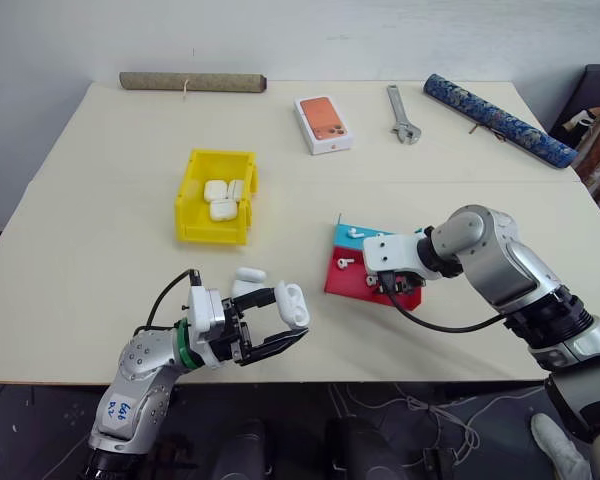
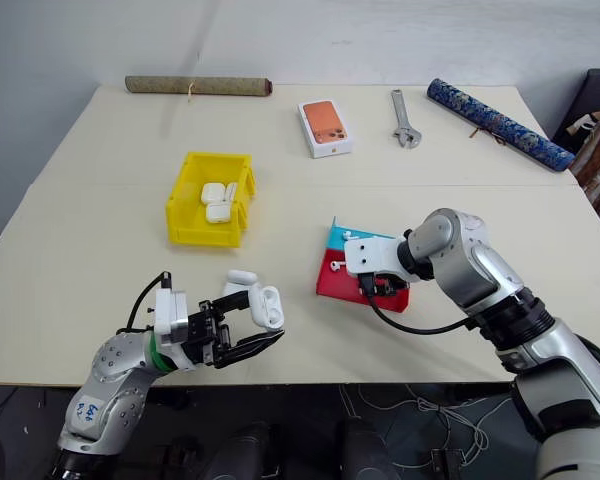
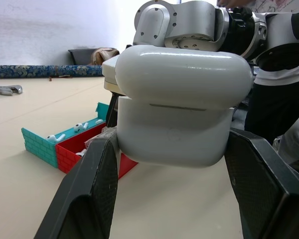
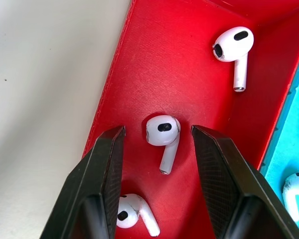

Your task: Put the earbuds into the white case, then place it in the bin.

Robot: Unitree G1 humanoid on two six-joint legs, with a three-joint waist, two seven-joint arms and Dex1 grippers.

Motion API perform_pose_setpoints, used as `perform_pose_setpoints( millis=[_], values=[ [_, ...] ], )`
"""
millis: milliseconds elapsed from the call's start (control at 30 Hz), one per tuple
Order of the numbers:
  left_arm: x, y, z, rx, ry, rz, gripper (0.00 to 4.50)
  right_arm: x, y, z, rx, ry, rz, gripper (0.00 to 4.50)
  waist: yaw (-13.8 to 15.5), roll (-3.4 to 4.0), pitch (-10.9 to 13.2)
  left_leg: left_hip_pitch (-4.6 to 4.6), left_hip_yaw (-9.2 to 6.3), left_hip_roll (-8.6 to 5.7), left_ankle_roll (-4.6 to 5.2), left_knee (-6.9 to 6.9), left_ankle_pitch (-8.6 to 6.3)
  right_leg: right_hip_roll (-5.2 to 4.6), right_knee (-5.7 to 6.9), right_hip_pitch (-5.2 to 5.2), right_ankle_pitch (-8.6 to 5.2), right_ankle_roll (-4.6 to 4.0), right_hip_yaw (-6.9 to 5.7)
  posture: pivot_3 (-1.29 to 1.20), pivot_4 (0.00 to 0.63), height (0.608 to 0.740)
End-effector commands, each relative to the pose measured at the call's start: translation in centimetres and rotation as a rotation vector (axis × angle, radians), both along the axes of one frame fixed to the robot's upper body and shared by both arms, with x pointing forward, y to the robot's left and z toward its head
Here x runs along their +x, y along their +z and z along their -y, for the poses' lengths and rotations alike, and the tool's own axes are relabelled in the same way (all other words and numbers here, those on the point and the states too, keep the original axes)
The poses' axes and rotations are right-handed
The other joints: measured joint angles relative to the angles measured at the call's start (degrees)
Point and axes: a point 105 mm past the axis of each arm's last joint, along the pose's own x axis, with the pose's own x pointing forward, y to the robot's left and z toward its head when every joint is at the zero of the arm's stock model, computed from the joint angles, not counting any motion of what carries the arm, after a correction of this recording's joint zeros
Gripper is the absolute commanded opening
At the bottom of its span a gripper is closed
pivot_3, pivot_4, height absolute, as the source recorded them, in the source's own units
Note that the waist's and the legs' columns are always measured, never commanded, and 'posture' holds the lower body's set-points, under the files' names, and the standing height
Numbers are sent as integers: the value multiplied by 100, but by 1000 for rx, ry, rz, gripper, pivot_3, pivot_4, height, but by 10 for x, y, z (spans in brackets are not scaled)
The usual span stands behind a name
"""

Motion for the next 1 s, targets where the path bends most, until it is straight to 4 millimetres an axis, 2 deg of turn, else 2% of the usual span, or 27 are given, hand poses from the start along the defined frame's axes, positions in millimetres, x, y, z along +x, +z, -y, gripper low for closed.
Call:
perform_pose_setpoints(
  millis=[33, 100, 400, 467, 600, 667, 767, 833, 933, 1000],
  values=[
    [-5, 9, 1, -16, -11, 37, 2740, -2, -5, 1, -6, 0, -17, 883, 0, 0, 0, 0, 0, 0, 0, 0, 0, 0, 0, 0, 0, 0, 0, 0, 150, 740],
    [-6, 9, 0, -16, -12, 35, 2740, -1, -5, 2, -10, -1, -12, 448, 0, 0, 0, 0, -1, 0, 0, 0, -1, 0, 0, 0, 0, 0, 0, 0, 150, 740],
    [-6, 9, -1, -14, -9, 35, 2740, 0, -3, 3, 9, -9, -2, 454, 1, 0, 0, 0, -1, 1, 0, -1, -5, -1, -2, 0, 0, -1, 0, 0, 150, 740],
    [-3, 12, -2, -14, -10, 48, 2740, -4, 9, 1, 68, 21, 9, 454, 2, 0, 0, 0, -1, 1, 0, -1, -5, -1, -3, 0, 0, -1, 0, 0, 150, 740],
    [2, 23, -4, -48, -25, 74, 2740, -20, 60, -7, 409, 99, 39, 454, 19, 11, 8, -8, -4, 0, 1, -2, -6, -1, -6, -3, 0, 0, -4, 0, 150, 740],
    [5, 27, -4, -69, -30, 73, 2740, -24, 76, -6, 516, 141, 100, 454, 18, 11, 8, -16, -9, 0, 3, 0, -7, -1, -12, -3, 0, 0, -12, 0, 150, 740],
    [4, 41, -2, -164, -86, 113, 2740, -45, 102, -5, 781, 227, 67, 454, 18, 11, 8, -16, -14, 0, 5, -2, -9, 0, -21, 2, 1, 3, -20, 0, 150, 740],
    [6, 48, 5, -206, -165, 93, 2740, -64, 133, -5, 1137, 301, 91, 454, 25, 9, 9, -17, -19, 1, 6, -4, -10, 0, -27, 6, 2, 4, -28, 0, 150, 740],
    [9, 55, 10, -220, -257, 60, 2740, -75, 154, -16, 1395, 332, 116, 454, 8, 17, 14, -45, -38, 4, 2, 9, -6, 3, -18, -7, 3, 5, -49, 0, 150, 740],
    [11, 57, 14, -209, -310, 53, 2740, -86, 165, -28, 1476, 429, 234, 454, -13, 18, 14, -49, -36, 3, 1, 12, -3, 4, -3, -14, 3, 6, -48, 0, 150, 740]
  ],
)
